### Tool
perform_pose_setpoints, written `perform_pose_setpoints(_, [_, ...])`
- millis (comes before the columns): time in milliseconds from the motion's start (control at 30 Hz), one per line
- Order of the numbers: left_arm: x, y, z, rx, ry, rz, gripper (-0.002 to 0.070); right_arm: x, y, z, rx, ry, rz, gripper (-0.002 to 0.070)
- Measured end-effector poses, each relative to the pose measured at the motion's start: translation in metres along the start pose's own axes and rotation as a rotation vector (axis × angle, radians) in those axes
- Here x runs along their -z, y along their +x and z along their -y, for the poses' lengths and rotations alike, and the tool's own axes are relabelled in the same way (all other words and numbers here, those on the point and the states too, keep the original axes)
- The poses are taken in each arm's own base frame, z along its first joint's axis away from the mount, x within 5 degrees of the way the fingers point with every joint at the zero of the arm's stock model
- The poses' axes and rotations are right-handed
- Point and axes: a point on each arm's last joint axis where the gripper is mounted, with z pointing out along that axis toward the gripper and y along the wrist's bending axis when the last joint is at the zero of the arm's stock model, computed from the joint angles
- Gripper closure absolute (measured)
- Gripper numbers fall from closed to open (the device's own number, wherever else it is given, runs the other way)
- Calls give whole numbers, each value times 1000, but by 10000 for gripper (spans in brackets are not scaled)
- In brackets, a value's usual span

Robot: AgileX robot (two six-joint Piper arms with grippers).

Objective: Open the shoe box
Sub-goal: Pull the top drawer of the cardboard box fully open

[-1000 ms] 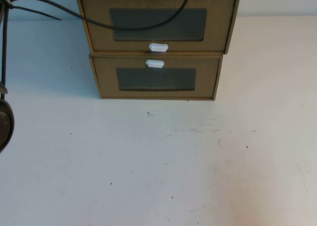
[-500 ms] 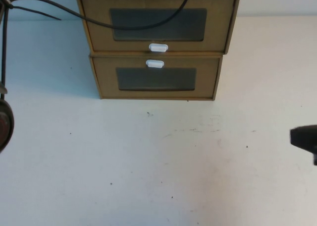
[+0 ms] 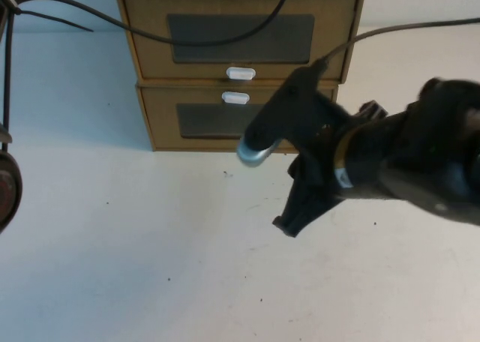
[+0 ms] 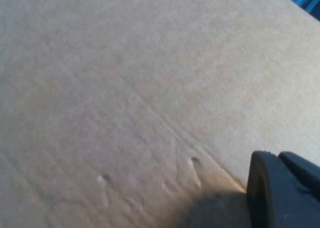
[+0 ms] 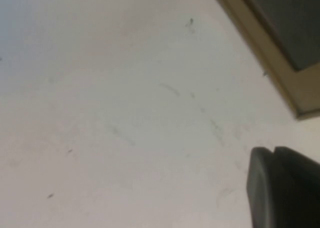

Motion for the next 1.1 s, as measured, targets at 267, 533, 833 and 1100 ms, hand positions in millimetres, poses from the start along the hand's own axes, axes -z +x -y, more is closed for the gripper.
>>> perform_pose_setpoints(267, [0, 0, 0, 6, 0, 0, 680, -40, -24, -14, 291, 281, 154, 691])
perform_pose_setpoints(533, [0, 0, 0, 22, 0, 0, 680, -73, -36, -23, 437, 379, 293, 650])
perform_pose_setpoints(833, [0, 0, 0, 116, -2, -1, 680, -84, -48, -14, 412, 393, 320, 385])
perform_pose_setpoints(1100, [0, 0, 0, 185, -4, 0, 680, -107, -55, 11, 413, 448, 283, 386])
